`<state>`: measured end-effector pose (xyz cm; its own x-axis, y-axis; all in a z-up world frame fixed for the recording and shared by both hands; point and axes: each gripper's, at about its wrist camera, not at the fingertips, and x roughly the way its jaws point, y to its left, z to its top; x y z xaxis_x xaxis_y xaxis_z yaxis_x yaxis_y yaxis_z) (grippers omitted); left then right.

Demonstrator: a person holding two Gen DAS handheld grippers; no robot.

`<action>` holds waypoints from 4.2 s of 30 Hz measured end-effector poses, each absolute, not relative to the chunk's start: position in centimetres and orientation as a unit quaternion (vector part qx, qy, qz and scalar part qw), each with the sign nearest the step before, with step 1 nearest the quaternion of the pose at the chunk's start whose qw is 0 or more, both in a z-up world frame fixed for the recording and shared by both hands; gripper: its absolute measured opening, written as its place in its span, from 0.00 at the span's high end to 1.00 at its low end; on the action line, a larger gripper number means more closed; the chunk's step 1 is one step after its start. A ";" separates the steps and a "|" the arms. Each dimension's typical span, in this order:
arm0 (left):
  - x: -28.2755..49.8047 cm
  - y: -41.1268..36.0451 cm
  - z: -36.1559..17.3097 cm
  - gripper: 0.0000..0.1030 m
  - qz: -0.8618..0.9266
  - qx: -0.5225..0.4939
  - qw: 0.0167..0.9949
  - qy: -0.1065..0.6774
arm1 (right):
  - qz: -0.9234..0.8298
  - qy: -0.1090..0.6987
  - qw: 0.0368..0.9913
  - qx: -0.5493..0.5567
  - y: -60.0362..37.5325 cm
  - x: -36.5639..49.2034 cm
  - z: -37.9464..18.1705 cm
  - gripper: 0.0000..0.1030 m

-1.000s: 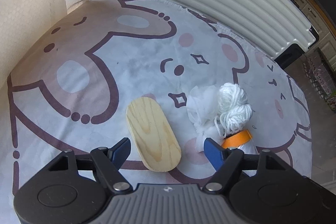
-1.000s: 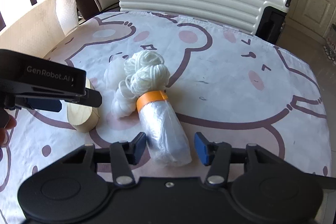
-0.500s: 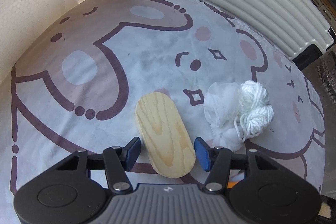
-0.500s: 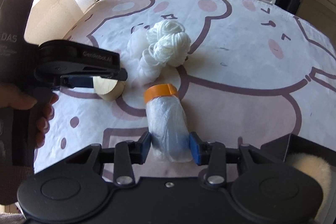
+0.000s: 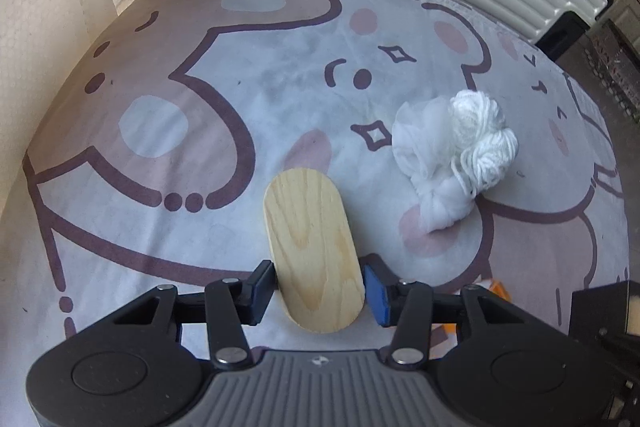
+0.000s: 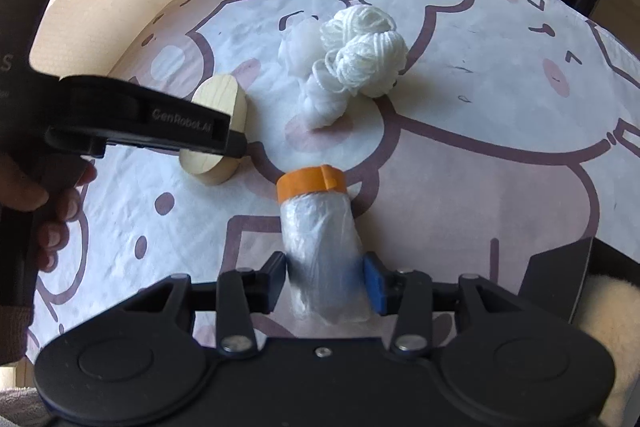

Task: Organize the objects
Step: 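Close the left gripper on the wooden block while the right gripper grasps the orange-banded plastic roll, then lift the wooden block and plastic roll and carry both toward the black box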

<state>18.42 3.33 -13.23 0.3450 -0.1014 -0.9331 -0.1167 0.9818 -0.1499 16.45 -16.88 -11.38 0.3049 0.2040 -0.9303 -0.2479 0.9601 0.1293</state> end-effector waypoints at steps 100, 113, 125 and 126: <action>9.1 1.2 1.2 0.56 0.022 -0.032 0.903 0.429 | -0.002 0.402 0.915 0.043 -20.3 10.1 1.0 0.59; 10.6 -4.8 0.5 0.56 -0.027 -0.023 0.899 0.437 | -0.044 0.400 0.914 0.046 -25.8 8.6 0.8 0.59; 10.9 -11.9 0.0 0.56 -0.085 -0.017 0.895 0.438 | -0.100 0.399 0.910 0.061 -32.5 6.1 0.3 0.59; 10.9 -12.5 0.0 0.56 -0.089 -0.016 0.895 0.438 | -0.104 0.398 0.909 0.062 -33.0 5.9 0.3 0.59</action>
<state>10.89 -12.52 0.00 0.6011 -0.1743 -0.7800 0.1459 0.9835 -0.1073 5.91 -33.01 0.28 0.6612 -0.1392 -0.7372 0.2382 0.9708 0.0302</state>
